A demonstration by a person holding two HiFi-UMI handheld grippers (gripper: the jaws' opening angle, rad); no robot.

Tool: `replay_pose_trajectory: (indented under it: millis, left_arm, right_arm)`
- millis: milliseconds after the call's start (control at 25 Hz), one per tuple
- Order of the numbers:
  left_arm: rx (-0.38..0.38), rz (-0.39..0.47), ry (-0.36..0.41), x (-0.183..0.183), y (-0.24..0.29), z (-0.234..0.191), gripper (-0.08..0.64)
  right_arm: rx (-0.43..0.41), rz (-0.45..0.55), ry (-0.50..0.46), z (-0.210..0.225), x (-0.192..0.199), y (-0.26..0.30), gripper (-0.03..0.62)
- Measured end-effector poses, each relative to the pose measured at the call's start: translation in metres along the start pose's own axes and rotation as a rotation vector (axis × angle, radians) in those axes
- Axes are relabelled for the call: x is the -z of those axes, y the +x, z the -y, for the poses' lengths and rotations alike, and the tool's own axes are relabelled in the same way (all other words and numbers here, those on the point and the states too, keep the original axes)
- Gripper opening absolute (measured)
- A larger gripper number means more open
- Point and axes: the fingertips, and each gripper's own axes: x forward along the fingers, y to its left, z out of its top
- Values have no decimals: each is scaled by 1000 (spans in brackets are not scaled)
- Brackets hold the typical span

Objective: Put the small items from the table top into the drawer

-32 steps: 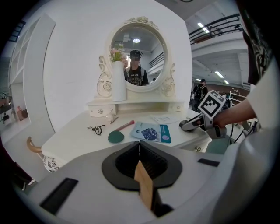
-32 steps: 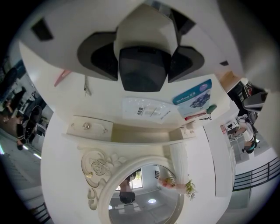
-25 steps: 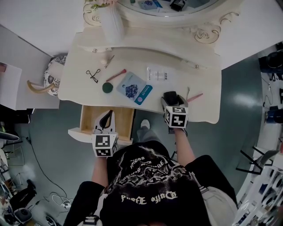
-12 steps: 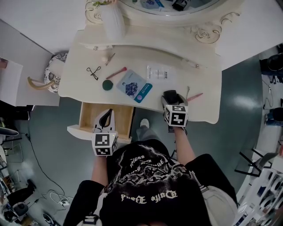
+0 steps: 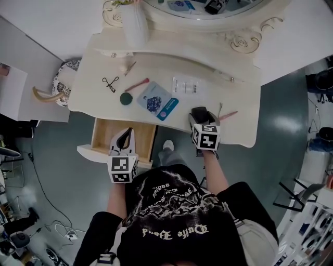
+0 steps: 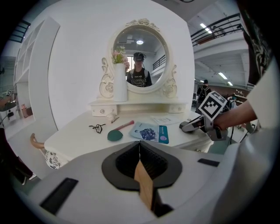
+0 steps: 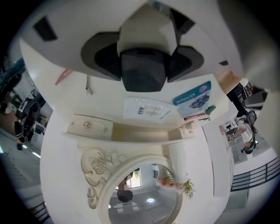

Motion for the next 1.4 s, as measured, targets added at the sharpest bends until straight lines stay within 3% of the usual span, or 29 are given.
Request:
replay_pose_trajectory:
  millis: [480, 800, 1000, 1400]
  left_arm:
    - [-38, 13, -37, 4, -10, -1, 15]
    - [-82, 25, -56, 8, -21, -9, 15]
    - [-95, 38, -56, 6, -26, -11, 15]
    - [-124, 52, -75, 11, -40, -20, 15]
  right_arm:
    - [-12, 8, -59, -4, -1, -9, 334]
    - [-18, 31, -174, -14, -14, -20, 334]
    - [-57, 75, -161, -23, -27, -31, 334]
    - [-118, 96, -235, -52, -40, -40, 334]
